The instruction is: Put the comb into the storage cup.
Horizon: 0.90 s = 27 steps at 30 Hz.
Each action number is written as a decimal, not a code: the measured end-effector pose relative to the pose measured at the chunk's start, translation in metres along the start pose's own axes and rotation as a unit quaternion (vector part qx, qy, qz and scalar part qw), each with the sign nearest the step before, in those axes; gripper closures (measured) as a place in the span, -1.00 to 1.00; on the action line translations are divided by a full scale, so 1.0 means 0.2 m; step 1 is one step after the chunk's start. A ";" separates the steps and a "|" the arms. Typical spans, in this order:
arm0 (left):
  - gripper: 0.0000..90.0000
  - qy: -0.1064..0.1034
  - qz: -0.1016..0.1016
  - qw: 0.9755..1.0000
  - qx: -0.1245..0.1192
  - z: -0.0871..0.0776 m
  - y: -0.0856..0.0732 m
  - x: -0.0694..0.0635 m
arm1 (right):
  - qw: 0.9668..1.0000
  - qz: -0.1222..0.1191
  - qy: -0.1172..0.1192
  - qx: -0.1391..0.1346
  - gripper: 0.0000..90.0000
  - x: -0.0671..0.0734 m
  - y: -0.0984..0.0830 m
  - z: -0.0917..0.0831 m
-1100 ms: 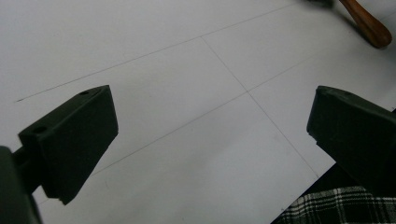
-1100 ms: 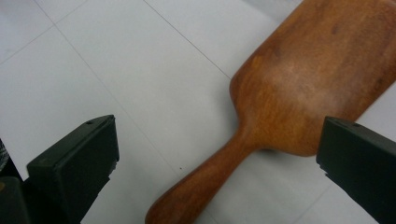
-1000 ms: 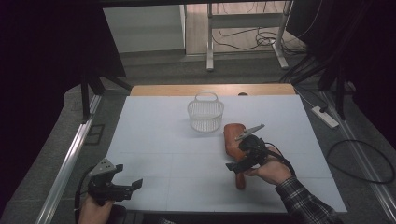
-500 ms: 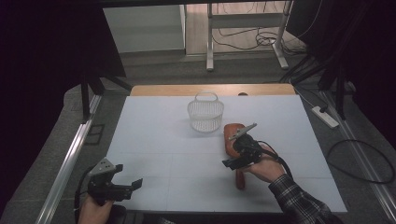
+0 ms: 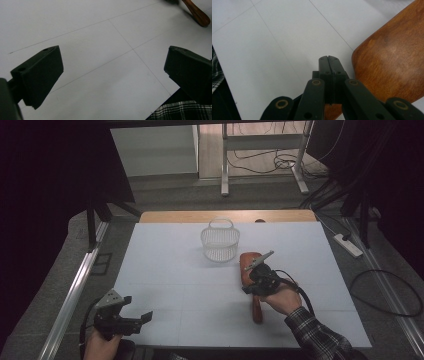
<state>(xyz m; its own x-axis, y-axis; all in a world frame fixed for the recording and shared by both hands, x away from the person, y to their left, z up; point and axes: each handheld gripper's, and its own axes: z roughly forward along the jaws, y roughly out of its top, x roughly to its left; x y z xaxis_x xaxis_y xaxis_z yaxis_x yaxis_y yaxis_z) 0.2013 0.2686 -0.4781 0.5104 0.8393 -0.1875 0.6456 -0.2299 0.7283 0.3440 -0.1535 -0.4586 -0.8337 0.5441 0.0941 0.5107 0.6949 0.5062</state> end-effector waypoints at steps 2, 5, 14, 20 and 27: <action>-0.95 0.000 -0.001 1.000 0.000 0.00 0.00 0.00 | 1.000 -0.005 -0.006 0.000 1.00 0.00 -0.01 0.01; -0.95 0.000 -0.001 1.000 0.000 0.00 0.00 0.00 | 1.000 -0.009 -0.013 0.005 1.00 0.00 -0.03 0.04; -0.94 -0.002 -0.003 1.000 -0.001 0.00 0.00 0.00 | 1.000 0.003 -0.006 0.009 1.00 -0.01 -0.07 0.09; -0.94 -0.002 -0.002 1.000 -0.001 0.00 0.00 0.00 | 0.999 0.000 -0.013 0.033 1.00 -0.01 -0.11 0.14; -0.94 -0.001 -0.001 1.000 -0.001 0.00 0.00 0.00 | 0.999 -0.004 -0.010 0.043 1.00 0.01 -0.12 0.17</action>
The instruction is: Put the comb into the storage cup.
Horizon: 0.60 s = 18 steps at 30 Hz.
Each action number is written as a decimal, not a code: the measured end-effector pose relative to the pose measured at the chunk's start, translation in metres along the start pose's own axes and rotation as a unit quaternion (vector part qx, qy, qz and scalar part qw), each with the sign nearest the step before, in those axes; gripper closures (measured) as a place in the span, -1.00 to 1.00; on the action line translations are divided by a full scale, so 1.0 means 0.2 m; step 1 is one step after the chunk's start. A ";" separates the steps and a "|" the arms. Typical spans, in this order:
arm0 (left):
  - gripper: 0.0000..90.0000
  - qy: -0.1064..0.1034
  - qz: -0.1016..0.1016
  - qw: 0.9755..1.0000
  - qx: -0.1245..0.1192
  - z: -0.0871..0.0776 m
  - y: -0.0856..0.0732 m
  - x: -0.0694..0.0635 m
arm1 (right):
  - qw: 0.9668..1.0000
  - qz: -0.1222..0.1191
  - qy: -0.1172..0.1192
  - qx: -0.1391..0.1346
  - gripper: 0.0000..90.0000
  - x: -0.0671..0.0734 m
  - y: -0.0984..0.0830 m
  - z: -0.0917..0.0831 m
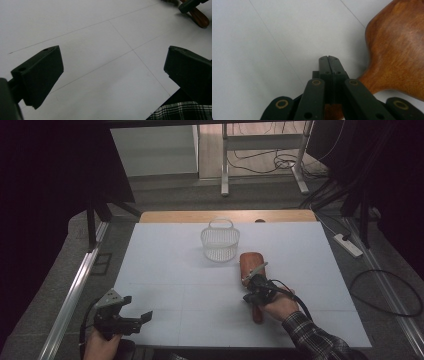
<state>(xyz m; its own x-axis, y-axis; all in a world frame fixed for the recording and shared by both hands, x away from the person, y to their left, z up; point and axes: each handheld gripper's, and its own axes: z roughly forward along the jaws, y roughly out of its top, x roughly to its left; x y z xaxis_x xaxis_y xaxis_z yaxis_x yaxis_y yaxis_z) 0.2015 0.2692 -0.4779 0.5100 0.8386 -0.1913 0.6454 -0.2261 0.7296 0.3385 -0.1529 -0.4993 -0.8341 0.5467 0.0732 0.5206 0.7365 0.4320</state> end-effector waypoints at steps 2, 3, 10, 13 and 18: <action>-0.94 0.000 0.000 1.000 0.000 0.00 0.00 0.00 | 1.000 0.000 -0.001 0.004 1.00 0.00 -0.01 0.00; -0.94 0.000 0.000 1.000 0.000 0.00 0.00 0.00 | 1.000 0.000 -0.001 0.004 1.00 0.00 -0.01 0.00; -0.94 -0.001 -0.002 1.000 -0.001 0.00 0.00 0.00 | 1.000 0.006 -0.001 0.011 1.00 -0.02 -0.03 0.00; -0.94 -0.001 -0.002 1.000 0.000 0.00 0.00 0.00 | 1.000 0.011 -0.004 0.012 1.00 -0.04 -0.05 -0.01; -0.94 -0.001 -0.003 1.000 0.000 0.00 0.00 0.00 | 1.000 0.021 -0.007 0.013 1.00 -0.08 -0.09 -0.03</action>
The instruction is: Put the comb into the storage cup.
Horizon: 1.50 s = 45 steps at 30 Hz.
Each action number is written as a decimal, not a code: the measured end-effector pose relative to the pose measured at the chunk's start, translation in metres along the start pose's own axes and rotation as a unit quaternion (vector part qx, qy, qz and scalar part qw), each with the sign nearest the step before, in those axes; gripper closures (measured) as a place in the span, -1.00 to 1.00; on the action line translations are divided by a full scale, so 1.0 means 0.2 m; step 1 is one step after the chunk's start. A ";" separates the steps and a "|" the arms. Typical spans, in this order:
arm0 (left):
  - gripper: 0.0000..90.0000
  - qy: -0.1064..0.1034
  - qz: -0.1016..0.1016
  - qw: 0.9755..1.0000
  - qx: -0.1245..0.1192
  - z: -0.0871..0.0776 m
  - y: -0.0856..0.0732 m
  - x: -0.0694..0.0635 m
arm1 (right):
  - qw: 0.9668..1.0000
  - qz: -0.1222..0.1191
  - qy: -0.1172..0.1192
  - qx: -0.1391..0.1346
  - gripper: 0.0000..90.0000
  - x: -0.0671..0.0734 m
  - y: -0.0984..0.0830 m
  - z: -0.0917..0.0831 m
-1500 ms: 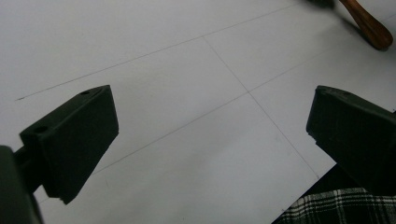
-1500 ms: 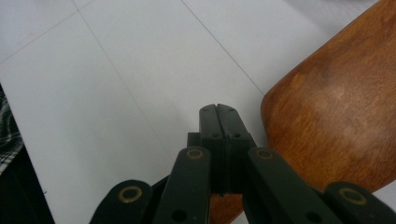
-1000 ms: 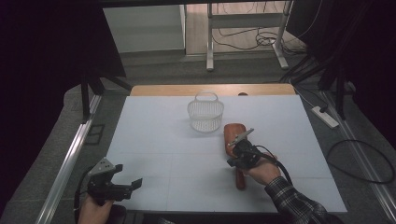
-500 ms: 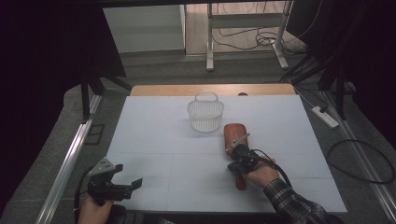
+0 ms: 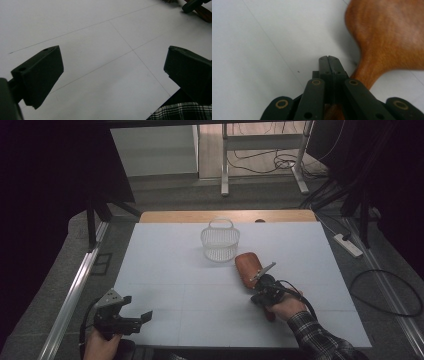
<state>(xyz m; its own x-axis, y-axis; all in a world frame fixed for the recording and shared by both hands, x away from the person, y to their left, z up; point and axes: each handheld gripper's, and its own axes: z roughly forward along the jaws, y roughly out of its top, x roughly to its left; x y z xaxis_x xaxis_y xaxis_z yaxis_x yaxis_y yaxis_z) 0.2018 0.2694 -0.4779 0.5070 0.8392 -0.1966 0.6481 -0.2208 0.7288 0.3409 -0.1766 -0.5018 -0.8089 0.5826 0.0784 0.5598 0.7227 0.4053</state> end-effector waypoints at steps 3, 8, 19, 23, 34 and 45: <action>-0.94 0.000 -0.001 1.000 0.000 0.00 0.00 0.00 | 1.000 0.004 -0.003 -0.001 1.00 -0.02 -0.02 -0.01; -0.94 0.000 -0.001 1.000 0.000 0.00 0.00 0.00 | 1.000 0.011 -0.009 -0.001 1.00 -0.06 -0.04 -0.03; -0.94 0.002 -0.002 1.000 0.001 0.00 0.00 0.00 | 0.999 0.040 -0.024 -0.010 1.00 -0.17 -0.12 -0.08; -0.93 0.002 -0.002 1.000 0.001 0.00 0.00 0.00 | 0.999 0.040 -0.026 -0.010 1.00 -0.17 -0.12 -0.08; -0.93 0.002 -0.004 1.000 0.000 0.01 0.00 0.00 | 0.998 0.028 -0.032 -0.036 0.88 -0.09 -0.08 -0.15; -0.93 0.002 -0.006 1.000 0.001 0.01 0.00 0.01 | 0.996 0.039 -0.053 -0.064 0.20 -0.10 -0.07 -0.20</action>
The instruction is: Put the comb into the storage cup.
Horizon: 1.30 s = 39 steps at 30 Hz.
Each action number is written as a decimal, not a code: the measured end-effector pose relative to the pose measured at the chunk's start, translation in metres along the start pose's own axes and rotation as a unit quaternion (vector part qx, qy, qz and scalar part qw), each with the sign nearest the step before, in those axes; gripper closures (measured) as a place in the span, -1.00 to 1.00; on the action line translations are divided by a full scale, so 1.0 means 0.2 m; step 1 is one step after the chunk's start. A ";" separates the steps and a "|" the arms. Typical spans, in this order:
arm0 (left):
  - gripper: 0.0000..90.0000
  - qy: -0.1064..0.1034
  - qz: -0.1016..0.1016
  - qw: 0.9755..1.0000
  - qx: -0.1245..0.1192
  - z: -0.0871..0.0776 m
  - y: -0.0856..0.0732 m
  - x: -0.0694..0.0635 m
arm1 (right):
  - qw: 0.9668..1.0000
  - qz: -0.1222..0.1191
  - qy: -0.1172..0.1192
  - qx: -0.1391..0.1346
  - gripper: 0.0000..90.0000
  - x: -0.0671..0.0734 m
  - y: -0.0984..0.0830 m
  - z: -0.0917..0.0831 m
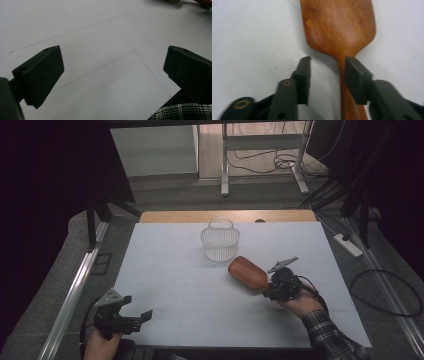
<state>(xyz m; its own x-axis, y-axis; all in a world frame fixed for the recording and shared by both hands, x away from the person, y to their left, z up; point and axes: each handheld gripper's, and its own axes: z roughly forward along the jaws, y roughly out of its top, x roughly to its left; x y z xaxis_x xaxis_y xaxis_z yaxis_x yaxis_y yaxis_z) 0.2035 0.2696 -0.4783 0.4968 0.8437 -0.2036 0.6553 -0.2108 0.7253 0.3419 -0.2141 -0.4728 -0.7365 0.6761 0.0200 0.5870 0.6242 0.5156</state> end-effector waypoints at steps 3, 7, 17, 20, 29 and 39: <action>-0.93 0.001 0.001 1.000 0.001 0.00 0.00 0.00 | 1.000 0.006 -0.015 -0.005 -0.13 -0.02 0.01 -0.02; -0.93 0.000 0.001 1.000 0.003 0.00 0.00 0.00 | 1.000 0.014 -0.023 -0.012 -0.30 -0.04 0.01 -0.03; -0.93 0.001 0.001 1.000 0.003 0.00 0.00 0.00 | 0.999 0.017 -0.016 -0.033 -0.82 -0.08 0.01 -0.06; -0.93 0.001 0.001 1.000 0.003 0.00 0.00 0.00 | 0.999 0.007 -0.026 -0.043 -0.98 -0.08 0.01 -0.04; -0.93 0.001 0.001 1.000 0.003 0.00 0.00 0.00 | 0.999 0.008 -0.023 -0.033 -1.00 -0.11 0.00 -0.02; -0.93 0.001 0.001 1.000 0.003 0.00 0.00 0.00 | 0.999 0.024 -0.019 -0.011 -1.00 -0.12 0.01 0.00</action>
<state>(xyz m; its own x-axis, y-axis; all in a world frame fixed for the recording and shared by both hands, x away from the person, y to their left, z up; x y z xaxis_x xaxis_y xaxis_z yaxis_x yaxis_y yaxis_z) 0.2040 0.2688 -0.4782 0.4971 0.8443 -0.2001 0.6576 -0.2162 0.7217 0.3598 -0.2288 -0.4723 -0.6946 0.7193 0.0126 0.6131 0.5827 0.5335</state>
